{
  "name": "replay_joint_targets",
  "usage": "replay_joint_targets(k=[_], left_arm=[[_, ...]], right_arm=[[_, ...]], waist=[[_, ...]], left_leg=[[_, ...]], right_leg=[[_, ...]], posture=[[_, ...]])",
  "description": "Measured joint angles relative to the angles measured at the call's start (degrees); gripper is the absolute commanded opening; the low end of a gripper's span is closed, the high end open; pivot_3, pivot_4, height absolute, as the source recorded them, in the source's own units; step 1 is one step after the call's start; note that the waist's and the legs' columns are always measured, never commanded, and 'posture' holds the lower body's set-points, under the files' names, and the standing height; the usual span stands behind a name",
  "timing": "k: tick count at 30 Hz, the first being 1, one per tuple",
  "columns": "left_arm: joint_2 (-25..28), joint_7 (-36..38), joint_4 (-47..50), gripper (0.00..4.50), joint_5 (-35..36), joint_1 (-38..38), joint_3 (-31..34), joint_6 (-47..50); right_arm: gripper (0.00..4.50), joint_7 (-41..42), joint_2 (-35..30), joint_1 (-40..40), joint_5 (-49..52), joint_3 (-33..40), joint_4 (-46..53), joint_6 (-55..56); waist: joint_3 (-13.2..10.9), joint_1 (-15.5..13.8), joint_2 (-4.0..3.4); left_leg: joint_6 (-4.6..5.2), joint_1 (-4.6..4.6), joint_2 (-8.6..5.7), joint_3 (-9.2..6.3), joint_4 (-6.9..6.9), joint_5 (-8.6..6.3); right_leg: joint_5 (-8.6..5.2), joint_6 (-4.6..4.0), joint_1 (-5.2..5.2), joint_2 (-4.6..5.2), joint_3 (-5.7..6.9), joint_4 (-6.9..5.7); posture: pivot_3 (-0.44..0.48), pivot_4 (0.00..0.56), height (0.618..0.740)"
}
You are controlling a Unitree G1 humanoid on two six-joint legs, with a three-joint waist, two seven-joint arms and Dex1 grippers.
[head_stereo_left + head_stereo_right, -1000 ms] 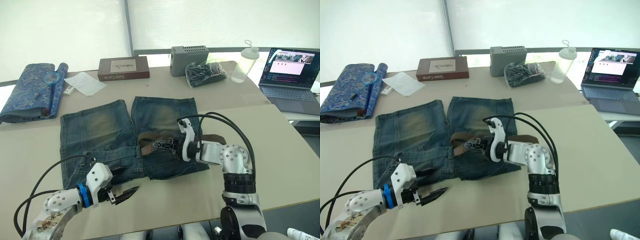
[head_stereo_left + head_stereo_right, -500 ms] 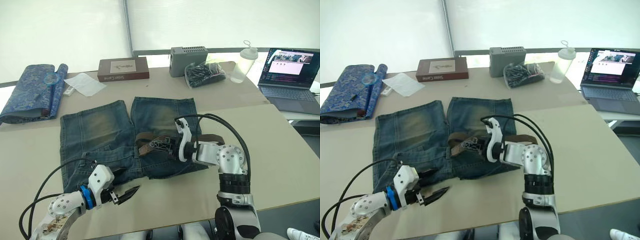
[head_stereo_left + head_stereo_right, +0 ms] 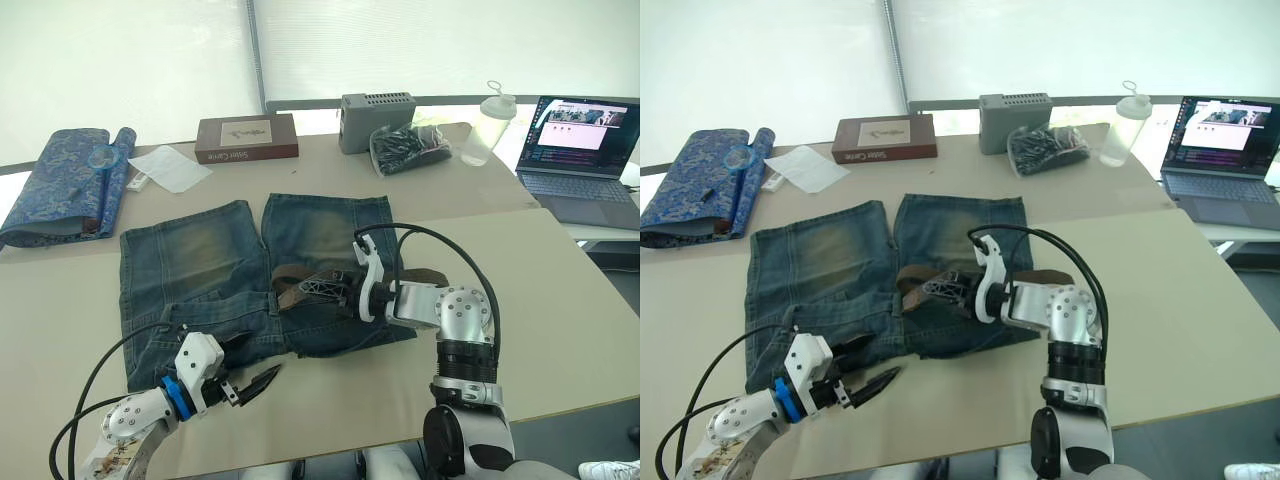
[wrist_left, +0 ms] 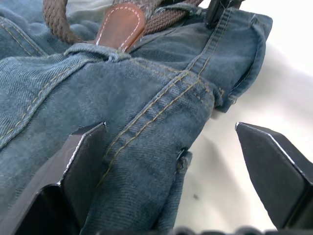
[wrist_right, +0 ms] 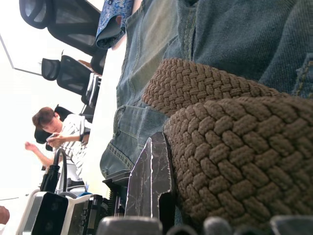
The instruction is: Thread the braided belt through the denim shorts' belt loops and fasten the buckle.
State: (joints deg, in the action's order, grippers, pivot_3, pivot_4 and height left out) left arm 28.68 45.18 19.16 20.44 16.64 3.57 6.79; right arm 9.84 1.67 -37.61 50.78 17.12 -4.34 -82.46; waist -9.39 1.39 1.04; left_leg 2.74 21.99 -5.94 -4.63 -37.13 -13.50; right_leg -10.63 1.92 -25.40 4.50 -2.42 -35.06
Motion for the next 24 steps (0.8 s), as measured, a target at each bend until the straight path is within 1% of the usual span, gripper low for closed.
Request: replay_joint_targets(k=[3, 4, 5, 7, 11, 18, 21, 24], left_arm=[[-0.2, -0.3, -0.3, 4.46, -0.1, 0.2, 0.0, -0.7], [-0.2, -0.4, -0.3, 4.46, -0.1, 0.2, 0.0, -0.7], [-0.2, -0.6, -0.3, 4.46, -0.2, 0.2, 0.0, -0.7], [-0.2, -0.8, -0.3, 4.46, -0.2, 0.3, 0.0, -0.8], [-0.2, -1.3, -0.3, 4.46, -0.6, 0.4, 0.0, -0.7], [0.0, -2.0, 0.2, 4.46, -1.3, 0.7, -0.1, -0.2], [0.0, -2.4, 0.6, 4.46, -1.3, 0.7, -0.2, 0.7], [0.0, -2.9, 1.1, 4.46, -1.4, 0.7, -0.6, 1.3]], right_arm=[[0.0, 0.3, -1.1, 0.1, -0.4, -0.5, 0.1, -0.1], [0.0, 0.6, -2.1, 0.1, -1.3, -2.5, 0.5, 0.5], [0.0, 1.9, -5.2, 0.4, -3.9, -7.6, 2.0, 2.2], [0.0, 3.6, -8.2, 1.2, -7.4, -13.8, 3.6, 5.1], [0.0, 5.1, -7.9, 1.9, -10.1, -16.8, 3.9, 8.7], [0.0, 5.5, -5.8, 2.0, -11.3, -15.7, 3.4, 9.5], [0.0, 3.7, -1.5, 1.9, -10.1, -11.4, 2.2, 8.1], [0.0, 3.4, -0.2, 1.5, -10.1, -11.6, 2.2, 7.2]], waist=[[0.0, 0.0, 0.0], [0.0, 0.0, 0.0], [0.0, 0.1, -0.01], [0.0, 0.2, 0.01], [0.0, 0.3, 0.02], [0.0, 0.3, 0.01], [0.0, 0.4, -0.01], [0.1, 0.5, -0.02]], left_leg=[[0.0, 0.0, 0.0, 0.0, 0.0, 0.0], [0.0, 0.0, 0.0, 0.02, 0.0, 0.0], [0.0, -0.01, -0.01, 0.04, 0.0, 0.0], [0.0, -0.02, 0.0, 0.06, 0.0, 0.0], [0.0, -0.08, 0.03, 0.07, -0.01, 0.0], [-0.02, -0.16, 0.06, 0.07, 0.0, -0.01], [-0.06, -0.17, 0.11, 0.07, 0.0, -0.04], [-0.05, -0.17, 0.1, 0.07, 0.0, -0.04]], right_leg=[[0.0, 0.0, 0.0, 0.0, 0.01, 0.0], [0.0, 0.0, -0.01, 0.01, 0.0, 0.0], [0.0, 0.0, 0.0, 0.01, 0.01, 0.0], [0.0, 0.01, 0.02, 0.01, 0.02, 0.01], [0.0, 0.0, 0.07, 0.0, 0.0, -0.01], [0.0, 0.0, 0.13, -0.04, 0.0, 0.0], [0.02, -0.03, 0.11, -0.07, 0.01, 0.0], [0.02, -0.03, 0.12, -0.06, 0.02, 0.01]], posture=[[0.0, 0.15, 0.74], [0.0, 0.15, 0.74], [0.0, 0.15, 0.74], [0.0, 0.15, 0.74], [0.0, 0.15, 0.74], [0.0, 0.15, 0.74], [0.0, 0.15, 0.74], [0.0, 0.15, 0.74]])
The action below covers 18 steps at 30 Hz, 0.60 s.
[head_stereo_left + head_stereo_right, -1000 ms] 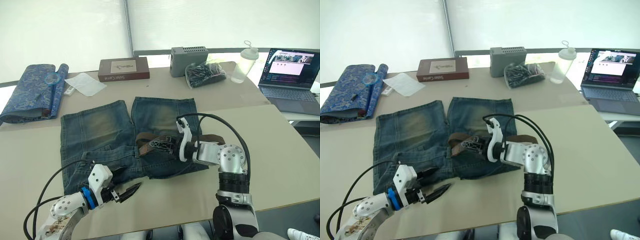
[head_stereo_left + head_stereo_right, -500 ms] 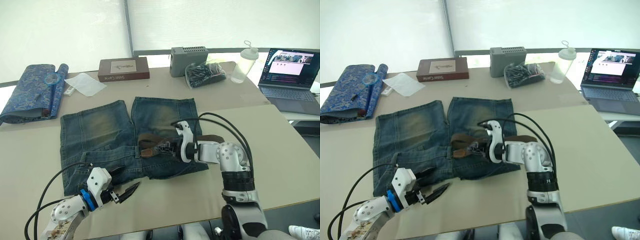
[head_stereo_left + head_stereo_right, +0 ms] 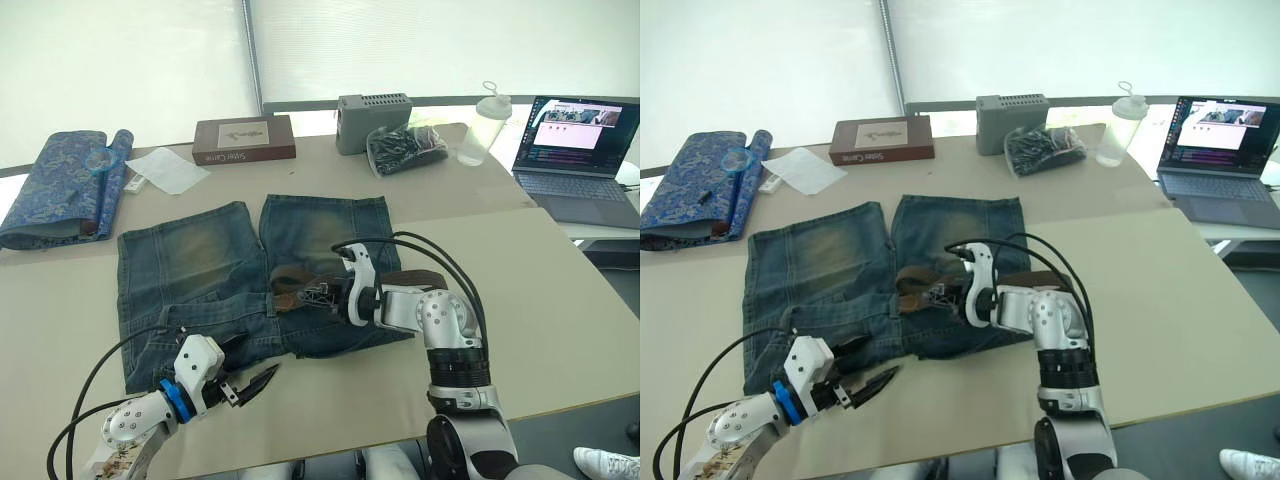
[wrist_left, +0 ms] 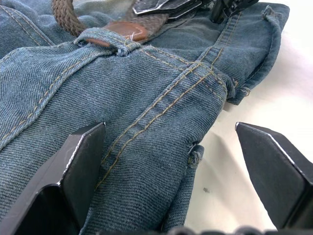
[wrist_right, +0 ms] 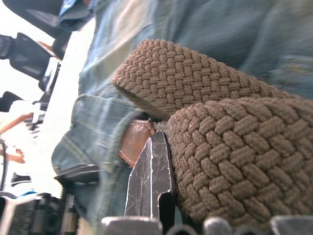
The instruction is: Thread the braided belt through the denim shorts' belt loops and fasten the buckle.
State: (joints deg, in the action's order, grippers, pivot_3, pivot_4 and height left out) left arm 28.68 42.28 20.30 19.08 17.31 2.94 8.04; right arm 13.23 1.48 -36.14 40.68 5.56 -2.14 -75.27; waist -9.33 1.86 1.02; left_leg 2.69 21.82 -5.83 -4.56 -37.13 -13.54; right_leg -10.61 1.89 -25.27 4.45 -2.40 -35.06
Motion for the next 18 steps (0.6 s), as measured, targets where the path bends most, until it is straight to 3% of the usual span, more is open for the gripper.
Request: replay_joint_targets(k=[12, 18], left_arm=[[-0.1, -0.9, 0.3, 4.46, 0.2, -0.1, -0.3, 0.9], [-1.8, -2.1, 1.8, 4.46, 5.0, 0.4, 1.4, 5.3]], right_arm=[[0.0, -1.4, 4.0, -0.1, -1.7, -2.7, 1.1, -0.2], [0.0, -0.5, 4.0, -0.2, -1.2, -1.7, -3.0, 1.2]], waist=[[0.1, 0.3, -0.12], [0.1, 0.4, -0.13]], left_leg=[[-0.02, -0.04, 0.01, 0.0, 0.02, -0.01], [0.0, -0.12, 0.0, 0.02, 0.02, -0.05]], right_leg=[[0.0, 0.0, 0.0, -0.01, 0.02, -0.01], [0.0, 0.0, 0.04, -0.01, 0.04, 0.0]], posture=[[0.0, 0.15, 0.74], [0.0, 0.15, 0.74]])
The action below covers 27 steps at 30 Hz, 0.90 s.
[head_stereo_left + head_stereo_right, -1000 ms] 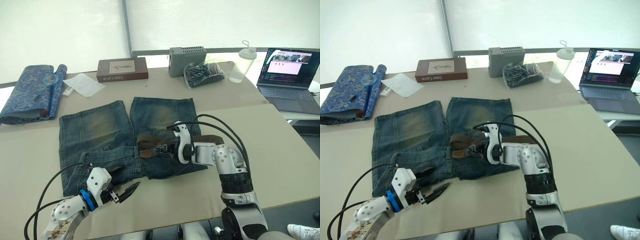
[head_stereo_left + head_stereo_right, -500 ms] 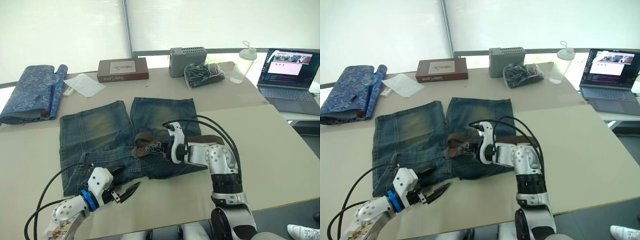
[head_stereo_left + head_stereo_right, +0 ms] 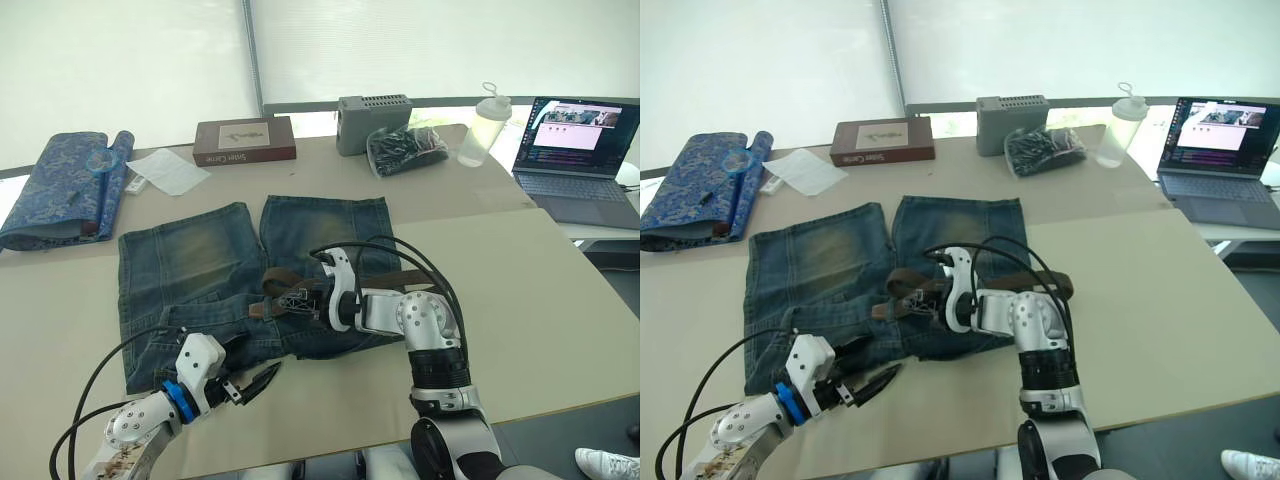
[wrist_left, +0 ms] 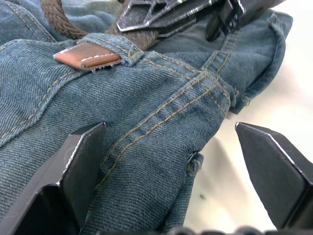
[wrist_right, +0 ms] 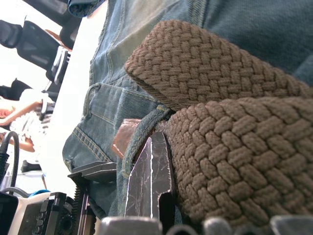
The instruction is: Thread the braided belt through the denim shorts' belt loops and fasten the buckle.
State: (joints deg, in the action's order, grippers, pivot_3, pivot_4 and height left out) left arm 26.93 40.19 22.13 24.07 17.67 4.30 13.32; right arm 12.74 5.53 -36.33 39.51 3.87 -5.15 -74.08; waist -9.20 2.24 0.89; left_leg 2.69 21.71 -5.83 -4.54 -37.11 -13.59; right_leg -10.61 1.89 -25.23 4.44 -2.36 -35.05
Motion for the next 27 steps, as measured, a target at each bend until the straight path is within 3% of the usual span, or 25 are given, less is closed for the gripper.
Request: replay_joint_targets(k=[3, 6, 10, 19, 27], left_arm=[[-2.8, -5.5, 2.4, 4.46, 16.9, -0.9, 5.2, 11.4], [-2.1, -11.8, 3.5, 4.46, 35.5, -3.0, 11.5, 21.4], [-1.6, -20.5, 2.2, 4.46, 49.1, -7.1, 15.1, 28.1], [-2.4, -33.1, -3.0, 4.46, 60.8, -10.7, 15.4, 33.7], [-1.9, -36.3, -4.4, 4.46, 64.1, -11.3, 15.0, 35.8]], right_arm=[[0.0, 1.6, 0.0, -0.7, 0.0, -0.2, -2.3, 1.1], [0.0, 3.0, 0.0, -1.0, 0.2, -0.1, -3.7, 1.2], [0.0, 3.8, 0.0, -1.7, 1.0, 0.5, -5.3, 1.3], [0.0, 4.5, 0.0, -2.0, 1.5, 0.6, -6.7, 2.6], [0.0, 4.5, 0.0, -2.0, 1.5, 0.5, -6.7, 3.0]], waist=[[0.1, 0.2, 0.09], [0.1, 0.3, 0.15], [0.2, 0.4, 0.18], [0.2, 0.4, 0.21], [0.2, 0.3, 0.2]], left_leg=[[-0.03, -0.16, 0.1, 0.0, -0.01, -0.01], [-0.13, -0.35, 0.25, 0.01, -0.01, -0.07], [-0.21, -0.47, 0.3, 0.08, -0.01, -0.14], [-0.3, -0.56, 0.43, 0.24, -0.01, -0.26], [-0.31, -0.55, 0.43, 0.27, -0.01, -0.27]], right_leg=[[0.0, -0.01, 0.1, -0.02, 0.06, -0.04], [0.0, 0.0, 0.21, -0.1, 0.18, -0.05], [0.01, -0.04, 0.24, -0.13, 0.24, -0.06], [0.08, -0.19, 0.23, -0.16, 0.19, -0.04], [0.08, -0.22, 0.23, -0.16, 0.17, -0.03]], posture=[[0.0, 0.15, 0.74], [0.0, 0.15, 0.74], [0.0, 0.15, 0.74], [0.0, 0.15, 0.74], [0.0, 0.15, 0.74]])
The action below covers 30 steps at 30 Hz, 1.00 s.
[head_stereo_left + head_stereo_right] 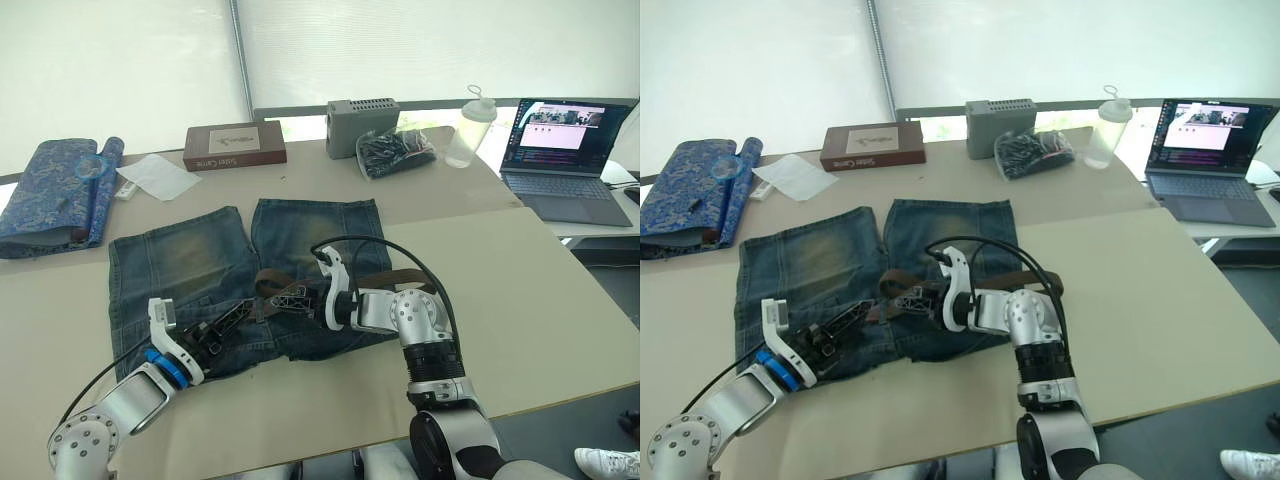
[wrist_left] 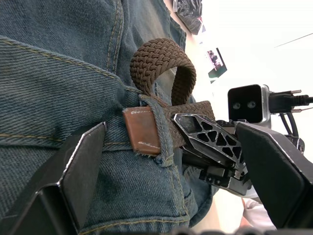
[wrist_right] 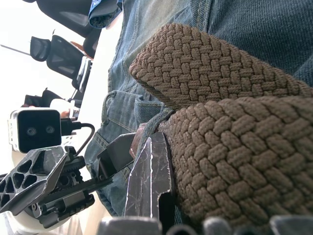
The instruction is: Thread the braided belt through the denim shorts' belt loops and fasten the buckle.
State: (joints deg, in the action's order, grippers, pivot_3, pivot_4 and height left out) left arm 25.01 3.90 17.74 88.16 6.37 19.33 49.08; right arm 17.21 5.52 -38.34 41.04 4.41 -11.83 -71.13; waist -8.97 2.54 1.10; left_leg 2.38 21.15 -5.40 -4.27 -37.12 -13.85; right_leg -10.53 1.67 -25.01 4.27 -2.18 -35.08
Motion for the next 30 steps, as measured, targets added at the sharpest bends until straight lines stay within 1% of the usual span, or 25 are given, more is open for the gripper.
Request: replay_joint_targets(k=[3, 4, 5, 6, 8, 12, 13, 16, 18, 21, 23, 24, 25, 28, 30], left_arm=[[-0.3, -0.9, -0.3, 4.46, 1.5, -1.1, -0.5, 0.0], [-0.3, -1.0, -0.3, 3.95, 1.9, -1.3, -0.7, 0.1], [-0.3, -1.1, -0.4, 3.69, 2.0, -1.4, -0.9, 0.2], [-0.3, -1.2, -0.6, 3.28, 2.0, -1.4, -1.0, 0.2], [-0.3, -1.6, -1.0, 2.2, 2.2, -1.3, -1.3, 0.2], [-0.5, -2.4, -1.3, 0.28, 2.3, -1.2, -1.5, 0.3], [-0.6, -2.7, -1.5, 0.13, 2.3, -1.1, -1.5, 0.2], [-1.2, -3.4, -1.7, 0.13, 3.0, -1.1, -1.4, -0.1], [-1.7, -3.8, -1.8, 0.0, 3.5, -1.1, -1.4, -0.2], [-2.1, -4.1, -1.8, 0.0, 4.1, -1.4, -1.5, -0.2], [-2.7, -4.5, -1.8, 0.0, 4.5, -1.9, -1.6, -0.2], [-2.9, -4.5, -1.8, 0.0, 4.7, -1.9, -1.6, -0.3], [-3.0, -4.7, -1.8, 0.0, 4.9, -2.0, -1.6, -0.4], [-3.4, -5.5, -1.8, 0.0, 5.8, -2.0, -1.5, -0.7], [-3.4, -5.7, -1.8, 0.0, 6.1, -2.1, -1.5, -0.8]], right_arm=[[0.0, 0.0, 0.0, 0.0, -0.1, -0.2, 0.0, 0.1], [0.0, 0.0, 0.0, 0.0, -0.1, -0.4, 0.1, 0.1], [0.0, 0.1, 0.0, 0.0, -0.1, -0.5, 0.1, 0.2], [0.0, 0.1, 0.0, 0.0, -0.1, -0.5, 0.1, 0.2], [0.0, 0.1, 0.0, 0.0, -0.1, -0.6, 0.2, 0.2], [0.0, 0.1, 0.0, 0.0, -0.2, -0.8, 0.3, 0.2], [0.0, 0.2, 0.0, 0.0, -0.3, -0.9, 0.5, 0.2], [0.0, 0.9, -0.3, 0.2, -1.6, -2.4, 1.2, 1.1], [0.84, 2.1, -1.1, 0.7, -2.1, -3.8, 2.1, 1.9], [1.78, 4.1, -2.5, 1.5, -2.9, -6.8, 4.0, 2.4], [1.78, 7.7, -6.9, 3.2, -4.1, -10.8, 9.0, 4.6], [1.78, 8.7, -7.8, 3.5, -4.4, -11.8, 10.1, 5.0], [1.78, 10.5, -10.4, 4.3, -5.1, -13.5, 12.0, 6.4], [1.78, 16.0, -16.1, 7.1, -5.0, -15.4, 19.5, 9.7], [1.27, 18.8, -18.8, 7.6, -5.6, -16.1, 22.7, 12.7]], waist=[[0.0, 0.0, 0.0], [0.0, 0.0, 0.0], [0.0, 0.1, 0.0], [0.0, 0.1, 0.0], [0.0, 0.1, 0.0], [0.0, 0.1, 0.0], [0.0, 0.1, 0.0], [0.0, 0.0, 0.0], [0.0, -0.1, 0.0], [0.0, -0.1, 0.0], [0.0, -0.3, 0.0], [0.0, -0.4, 0.0], [0.0, -0.4, 0.0], [0.0, -0.6, 0.02], [0.0, -0.5, 0.02]], left_leg=[[0.0, 0.0, 0.0, 0.0, 0.0, 0.0], [0.0, 0.0, 0.0, 0.01, 0.0, 0.0], [-0.01, 0.0, 0.0, 0.02, 0.01, -0.01], [-0.02, 0.0, 0.01, 0.02, 0.01, -0.02], [-0.03, 0.01, 0.02, 0.02, 0.01, -0.03], [-0.03, 0.02, 0.02, 0.04, 0.01, -0.03], [-0.03, 0.03, 0.02, 0.04, 0.01, -0.03], [-0.03, 0.07, 0.02, 0.04, 0.01, -0.03], [-0.02, 0.11, 0.02, 0.04, 0.0, -0.04], [-0.01, 0.17, 0.02, 0.05, 0.0, -0.04], [0.02, 0.22, 0.01, 0.05, 0.0, -0.06], [0.04, 0.22, 0.01, 0.05, -0.02, -0.07], [0.04, 0.24, -0.03, 0.05, -0.03, -0.07], [0.05, 0.27, -0.03, 0.05, -0.07, -0.08], [0.04, 0.26, 0.0, 0.05, -0.08, -0.08]], right_leg=[[0.01, -0.02, 0.0, 0.02, -0.01, 0.01], [0.01, -0.02, 0.0, 0.01, -0.02, 0.01], [0.0, -0.02, -0.01, 0.02, -0.04, 0.01], [0.0, -0.03, -0.02, 0.02, -0.05, 0.01], [0.0, -0.04, -0.02, 0.02, -0.04, 0.01], [0.0, -0.05, -0.04, 0.02, -0.05, 0.01], [0.0, -0.05, -0.05, 0.02, -0.05, 0.01], [0.0, -0.05, -0.09, 0.03, -0.05, 0.02], [0.0, -0.05, -0.11, 0.03, -0.05, 0.03], [0.0, -0.05, -0.15, 0.04, -0.05, 0.05], [0.0, -0.05, -0.16, 0.02, 0.0, 0.08], [0.0, -0.05, -0.15, 0.03, 0.01, 0.09], [0.0, -0.04, -0.16, 0.02, 0.03, 0.09], [-0.01, -0.04, -0.15, 0.07, 0.02, 0.11], [-0.01, -0.04, -0.15, 0.08, 0.01, 0.1]], posture=[[0.0, 0.15, 0.74], [0.0, 0.15, 0.74], [0.0, 0.15, 0.74], [0.0, 0.15, 0.74], [0.0, 0.15, 0.74], [0.0, 0.15, 0.74], [0.0, 0.15, 0.74], [0.0, 0.15, 0.74], [0.0, 0.15, 0.74], [0.0, 0.15, 0.74], [0.0, 0.15, 0.74], [0.0, 0.15, 0.74], [0.0, 0.15, 0.74], [0.0, 0.15, 0.74], [0.0, 0.15, 0.74]])
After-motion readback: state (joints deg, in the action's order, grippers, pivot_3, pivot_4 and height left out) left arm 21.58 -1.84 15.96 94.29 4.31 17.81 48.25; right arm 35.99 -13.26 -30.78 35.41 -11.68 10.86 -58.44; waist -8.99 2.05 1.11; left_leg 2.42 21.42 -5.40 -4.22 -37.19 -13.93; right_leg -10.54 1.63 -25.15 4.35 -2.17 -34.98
